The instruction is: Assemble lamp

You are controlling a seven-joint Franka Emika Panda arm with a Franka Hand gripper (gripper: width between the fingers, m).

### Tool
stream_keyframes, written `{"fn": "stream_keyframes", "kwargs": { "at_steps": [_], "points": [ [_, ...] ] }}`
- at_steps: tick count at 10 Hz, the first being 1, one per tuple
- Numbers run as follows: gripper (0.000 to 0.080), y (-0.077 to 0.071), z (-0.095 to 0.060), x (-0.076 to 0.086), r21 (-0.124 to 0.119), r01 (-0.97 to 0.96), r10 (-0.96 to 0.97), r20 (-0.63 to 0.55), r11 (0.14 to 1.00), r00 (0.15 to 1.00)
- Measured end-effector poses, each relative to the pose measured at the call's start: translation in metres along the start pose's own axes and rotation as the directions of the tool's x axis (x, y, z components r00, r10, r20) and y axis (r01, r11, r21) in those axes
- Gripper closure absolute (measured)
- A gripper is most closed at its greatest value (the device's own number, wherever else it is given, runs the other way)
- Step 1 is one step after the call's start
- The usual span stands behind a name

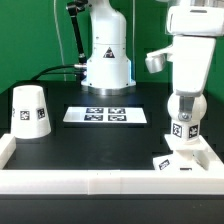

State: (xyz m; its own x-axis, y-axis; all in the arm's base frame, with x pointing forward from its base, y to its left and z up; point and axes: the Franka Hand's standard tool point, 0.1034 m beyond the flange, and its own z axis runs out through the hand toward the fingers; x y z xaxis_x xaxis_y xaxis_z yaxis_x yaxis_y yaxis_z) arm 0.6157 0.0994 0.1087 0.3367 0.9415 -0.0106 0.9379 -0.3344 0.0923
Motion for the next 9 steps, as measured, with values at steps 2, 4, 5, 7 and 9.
{"fn": "stream_keyframes", "kwargs": {
  "at_steps": [2,4,5,7,9],
  "points": [
    [0.0223,-0.0009,-0.0010,0.0034,-0.010,-0.242,0.242,-0.010,0.970,0.970],
    [0.0222,0.0012,-0.0023,0.0061,-0.016,-0.471,0.471,-0.027,0.882,0.882],
    [0.0222,0.0018,-0.0022,0.0050,-0.013,-0.583,0.583,-0.029,0.812,0.812],
    [0.0222,0.0026,-0.0017,0.0033,-0.010,-0.693,0.692,-0.029,0.721,0.721],
    [0.0222,0.0032,-0.0014,0.0019,-0.007,-0.772,0.772,-0.029,0.635,0.635]
  ]
}}
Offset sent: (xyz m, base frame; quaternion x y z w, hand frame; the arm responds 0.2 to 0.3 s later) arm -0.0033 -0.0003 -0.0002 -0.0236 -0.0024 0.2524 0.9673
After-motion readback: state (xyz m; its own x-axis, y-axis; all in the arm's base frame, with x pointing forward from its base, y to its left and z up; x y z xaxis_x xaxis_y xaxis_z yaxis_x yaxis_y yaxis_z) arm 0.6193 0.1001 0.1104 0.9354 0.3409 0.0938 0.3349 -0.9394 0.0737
